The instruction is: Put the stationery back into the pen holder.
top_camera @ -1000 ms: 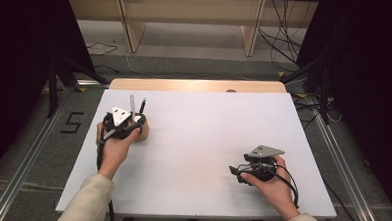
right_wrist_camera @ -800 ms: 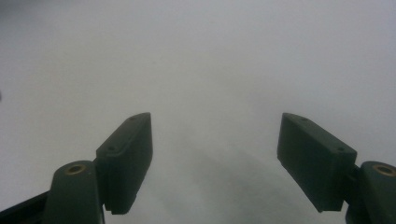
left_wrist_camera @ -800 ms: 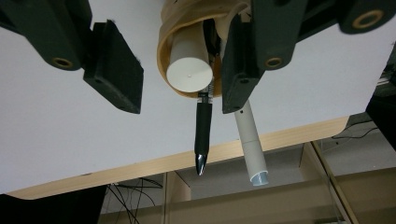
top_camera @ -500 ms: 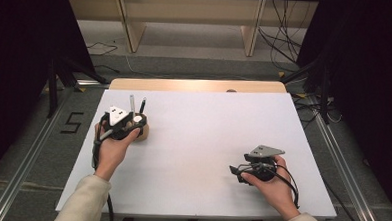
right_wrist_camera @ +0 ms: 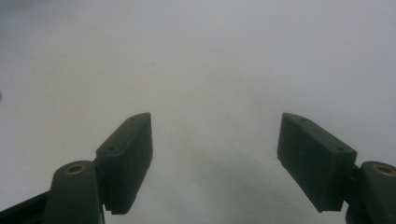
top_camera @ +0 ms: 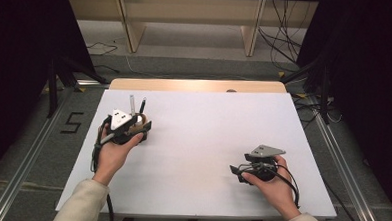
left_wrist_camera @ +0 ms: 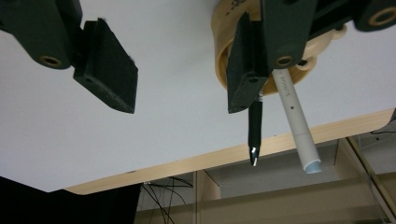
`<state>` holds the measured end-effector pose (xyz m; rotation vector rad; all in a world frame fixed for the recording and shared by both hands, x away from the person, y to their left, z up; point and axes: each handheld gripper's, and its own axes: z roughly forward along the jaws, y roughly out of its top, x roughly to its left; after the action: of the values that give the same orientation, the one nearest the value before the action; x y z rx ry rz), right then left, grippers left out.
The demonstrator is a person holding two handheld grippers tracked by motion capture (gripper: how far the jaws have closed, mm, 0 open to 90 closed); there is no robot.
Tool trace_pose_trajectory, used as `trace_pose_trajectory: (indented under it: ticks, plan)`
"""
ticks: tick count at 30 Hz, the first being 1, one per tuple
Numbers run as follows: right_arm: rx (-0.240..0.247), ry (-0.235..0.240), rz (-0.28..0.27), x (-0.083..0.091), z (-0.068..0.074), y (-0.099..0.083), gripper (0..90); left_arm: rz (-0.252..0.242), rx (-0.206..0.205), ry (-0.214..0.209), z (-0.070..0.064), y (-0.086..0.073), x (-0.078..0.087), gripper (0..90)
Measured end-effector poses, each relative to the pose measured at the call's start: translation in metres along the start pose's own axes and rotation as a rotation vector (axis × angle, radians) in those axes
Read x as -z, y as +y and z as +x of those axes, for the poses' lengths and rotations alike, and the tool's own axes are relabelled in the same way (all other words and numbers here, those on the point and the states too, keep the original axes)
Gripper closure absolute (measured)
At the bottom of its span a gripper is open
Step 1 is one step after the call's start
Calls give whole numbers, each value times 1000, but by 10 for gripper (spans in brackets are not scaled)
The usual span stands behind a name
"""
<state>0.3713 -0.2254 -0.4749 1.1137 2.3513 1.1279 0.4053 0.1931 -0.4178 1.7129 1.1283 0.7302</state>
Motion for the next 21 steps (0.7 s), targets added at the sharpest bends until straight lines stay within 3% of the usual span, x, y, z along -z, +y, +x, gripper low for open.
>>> trace_pose_trajectory:
  ticks: [10, 21]
  plan:
    - [0, -1, 0, 1, 0, 0, 272, 27, -33, -106, -25, -10, 7, 389]
    - [-1, -3, -6, 3, -1, -2, 271, 75, -67, -176, -31, -25, 17, 351]
